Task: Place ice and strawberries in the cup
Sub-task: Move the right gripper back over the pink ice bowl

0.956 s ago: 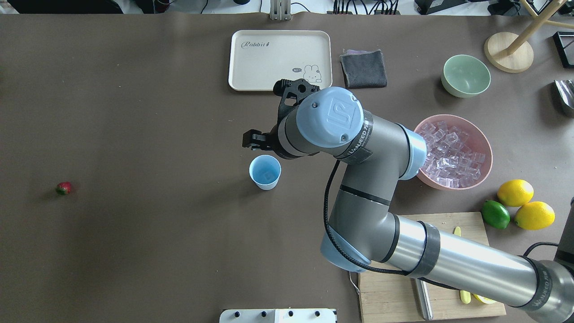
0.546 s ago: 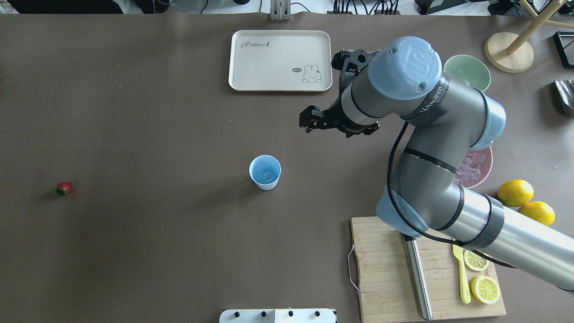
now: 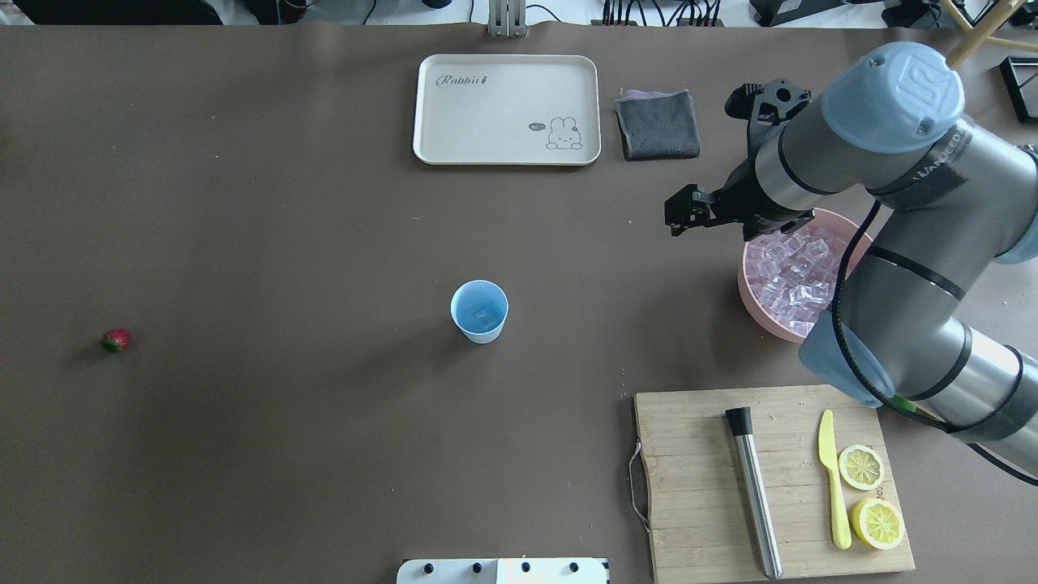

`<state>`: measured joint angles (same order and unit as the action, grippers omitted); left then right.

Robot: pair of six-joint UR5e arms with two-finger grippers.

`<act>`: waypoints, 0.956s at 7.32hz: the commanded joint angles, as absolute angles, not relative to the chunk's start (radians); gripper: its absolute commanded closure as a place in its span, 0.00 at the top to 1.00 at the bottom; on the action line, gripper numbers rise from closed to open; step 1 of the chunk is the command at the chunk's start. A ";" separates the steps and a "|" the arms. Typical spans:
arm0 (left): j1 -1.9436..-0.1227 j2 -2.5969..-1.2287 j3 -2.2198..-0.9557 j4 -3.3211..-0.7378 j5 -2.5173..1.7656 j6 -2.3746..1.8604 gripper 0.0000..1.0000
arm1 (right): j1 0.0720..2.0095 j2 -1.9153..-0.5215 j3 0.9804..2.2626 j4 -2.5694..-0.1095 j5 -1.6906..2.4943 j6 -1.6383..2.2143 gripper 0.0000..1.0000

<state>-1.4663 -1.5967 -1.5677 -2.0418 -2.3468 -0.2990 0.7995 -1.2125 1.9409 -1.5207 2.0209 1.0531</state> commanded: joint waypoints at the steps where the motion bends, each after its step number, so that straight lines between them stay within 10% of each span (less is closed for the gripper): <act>1: -1.465 -1.609 -1.568 -2.042 -2.347 -0.299 0.98 | 0.869 -1.320 1.979 -1.532 2.087 0.947 1.00; 7: -1.451 -1.618 -1.565 -2.042 -2.345 -0.299 0.98 | 0.876 -1.385 1.922 -1.532 2.074 0.729 1.00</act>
<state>-1.4519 -1.6180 -1.5658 -2.0417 -2.3462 -0.2991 0.8786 -1.3859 1.9472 -1.5308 2.0796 0.7489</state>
